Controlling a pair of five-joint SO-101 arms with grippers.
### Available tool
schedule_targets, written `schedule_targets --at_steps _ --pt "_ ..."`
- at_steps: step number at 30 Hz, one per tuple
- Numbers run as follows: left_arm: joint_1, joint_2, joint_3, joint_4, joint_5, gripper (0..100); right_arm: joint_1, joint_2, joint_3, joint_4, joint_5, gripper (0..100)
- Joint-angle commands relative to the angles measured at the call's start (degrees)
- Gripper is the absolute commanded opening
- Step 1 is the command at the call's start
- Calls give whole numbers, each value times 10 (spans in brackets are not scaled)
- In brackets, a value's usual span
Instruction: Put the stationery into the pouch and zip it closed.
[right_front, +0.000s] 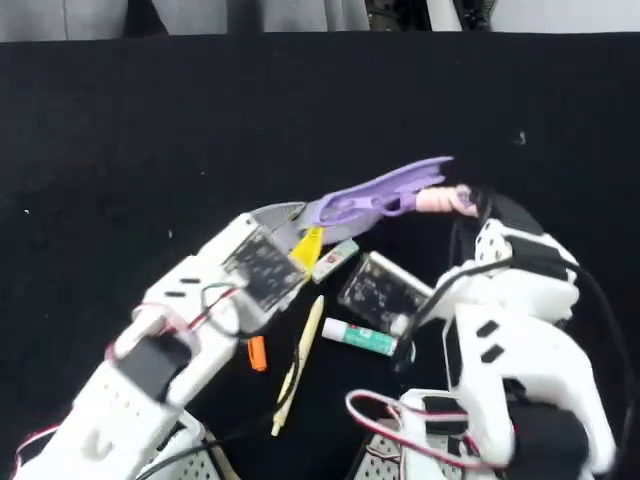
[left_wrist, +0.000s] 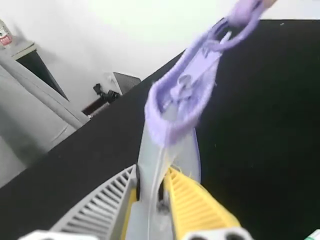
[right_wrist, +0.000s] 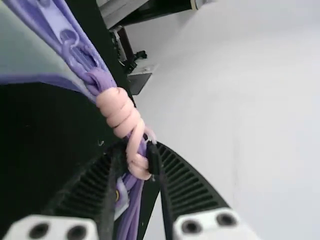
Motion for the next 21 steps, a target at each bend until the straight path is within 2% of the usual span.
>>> schedule_targets --at_steps 1,5,8,14,21 --pt "-24 -147 -57 115 9 28 42 -4 58 -119 2 11" --pt "-44 -272 -57 214 8 28 65 -4 87 -152 3 11" --pt "-83 -338 -57 251 8 28 74 -3 97 -150 3 11" --pt "-161 -336 -63 236 12 28 73 -4 148 -150 2 11" --pt "-167 -335 -57 219 13 29 70 -10 176 -150 3 11"
